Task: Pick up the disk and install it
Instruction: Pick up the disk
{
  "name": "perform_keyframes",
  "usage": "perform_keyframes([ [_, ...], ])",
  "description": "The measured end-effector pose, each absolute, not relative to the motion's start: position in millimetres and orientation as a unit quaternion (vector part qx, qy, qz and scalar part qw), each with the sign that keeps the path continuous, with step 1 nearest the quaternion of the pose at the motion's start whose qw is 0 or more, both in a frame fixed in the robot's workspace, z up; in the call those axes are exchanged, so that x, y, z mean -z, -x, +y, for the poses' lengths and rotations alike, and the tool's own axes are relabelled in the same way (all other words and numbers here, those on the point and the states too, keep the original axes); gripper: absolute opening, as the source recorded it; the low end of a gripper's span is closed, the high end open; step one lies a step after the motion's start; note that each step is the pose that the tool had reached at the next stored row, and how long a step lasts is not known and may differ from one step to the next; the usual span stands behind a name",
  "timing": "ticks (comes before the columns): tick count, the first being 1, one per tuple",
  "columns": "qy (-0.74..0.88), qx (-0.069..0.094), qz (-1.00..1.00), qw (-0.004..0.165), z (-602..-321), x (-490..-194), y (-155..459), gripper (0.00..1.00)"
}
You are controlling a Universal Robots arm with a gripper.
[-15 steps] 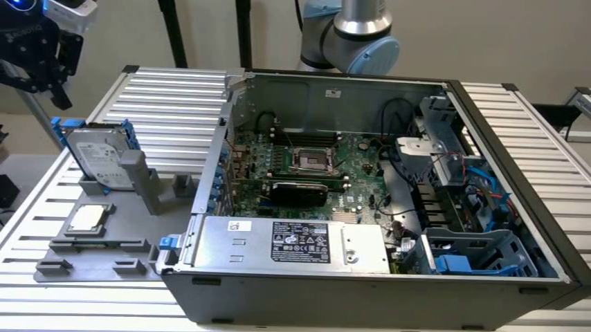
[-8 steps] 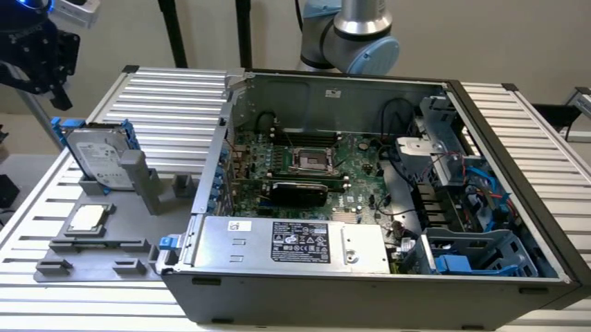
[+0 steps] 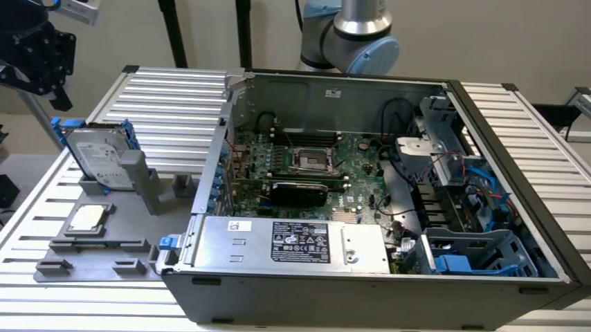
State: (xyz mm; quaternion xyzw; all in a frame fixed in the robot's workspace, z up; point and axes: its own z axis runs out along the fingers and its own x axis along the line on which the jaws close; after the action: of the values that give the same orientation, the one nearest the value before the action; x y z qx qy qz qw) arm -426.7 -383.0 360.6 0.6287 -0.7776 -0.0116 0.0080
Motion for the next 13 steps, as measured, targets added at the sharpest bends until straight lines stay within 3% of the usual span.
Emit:
perform_keyframes([
  [13,-0.716,0.011,-0.698,0.009,-383.0,-359.4,426.7,0.11],
])
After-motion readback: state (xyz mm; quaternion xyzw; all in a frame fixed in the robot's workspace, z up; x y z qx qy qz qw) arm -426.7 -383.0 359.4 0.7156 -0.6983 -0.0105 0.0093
